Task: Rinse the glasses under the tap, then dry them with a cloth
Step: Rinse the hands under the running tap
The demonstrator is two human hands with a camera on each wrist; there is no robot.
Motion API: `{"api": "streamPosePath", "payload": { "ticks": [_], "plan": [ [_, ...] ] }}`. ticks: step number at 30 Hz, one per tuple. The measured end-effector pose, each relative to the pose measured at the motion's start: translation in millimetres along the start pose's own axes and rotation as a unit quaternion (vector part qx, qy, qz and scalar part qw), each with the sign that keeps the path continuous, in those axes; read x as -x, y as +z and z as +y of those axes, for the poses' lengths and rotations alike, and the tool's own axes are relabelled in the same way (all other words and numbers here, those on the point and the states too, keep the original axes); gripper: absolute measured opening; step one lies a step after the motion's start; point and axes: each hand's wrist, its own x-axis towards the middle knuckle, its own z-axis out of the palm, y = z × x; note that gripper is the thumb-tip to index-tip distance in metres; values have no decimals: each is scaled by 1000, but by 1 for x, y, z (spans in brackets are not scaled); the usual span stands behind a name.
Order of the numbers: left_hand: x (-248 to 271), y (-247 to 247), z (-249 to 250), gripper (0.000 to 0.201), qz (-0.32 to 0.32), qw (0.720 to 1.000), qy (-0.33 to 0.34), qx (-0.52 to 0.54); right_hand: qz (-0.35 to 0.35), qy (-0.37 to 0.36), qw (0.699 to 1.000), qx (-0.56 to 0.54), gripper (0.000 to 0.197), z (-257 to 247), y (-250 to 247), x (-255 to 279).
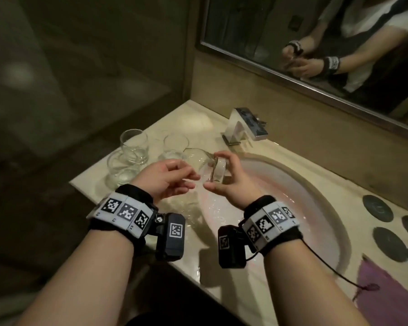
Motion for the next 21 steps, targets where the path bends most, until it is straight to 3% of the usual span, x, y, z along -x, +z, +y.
{"api": "streamPosePath", "payload": {
  "ticks": [2,4,5,8,10,13,21],
  "plan": [
    [1,-18,10,10,10,998,15,-54,11,-6,1000,-3,67,0,20,-6],
    [0,-28,16,12,20,978,47,-203,35,19,999,18,68,0,27,-12],
    [-2,-31,17,11,22,945,64,-321,59,37,997,20,66,1,26,-14],
    [-7,-33,16,7,4,783,83,-617,152,70,984,57,53,0,15,-11],
    [-12,-33,10,10,-16,740,69,-669,190,81,975,87,46,-1,8,-4],
    [-17,-36,2,14,-32,711,66,-699,223,87,967,86,38,-1,5,7],
    [-24,-45,-4,21,-61,694,38,-716,243,126,958,82,28,7,28,29]
  ]
}}
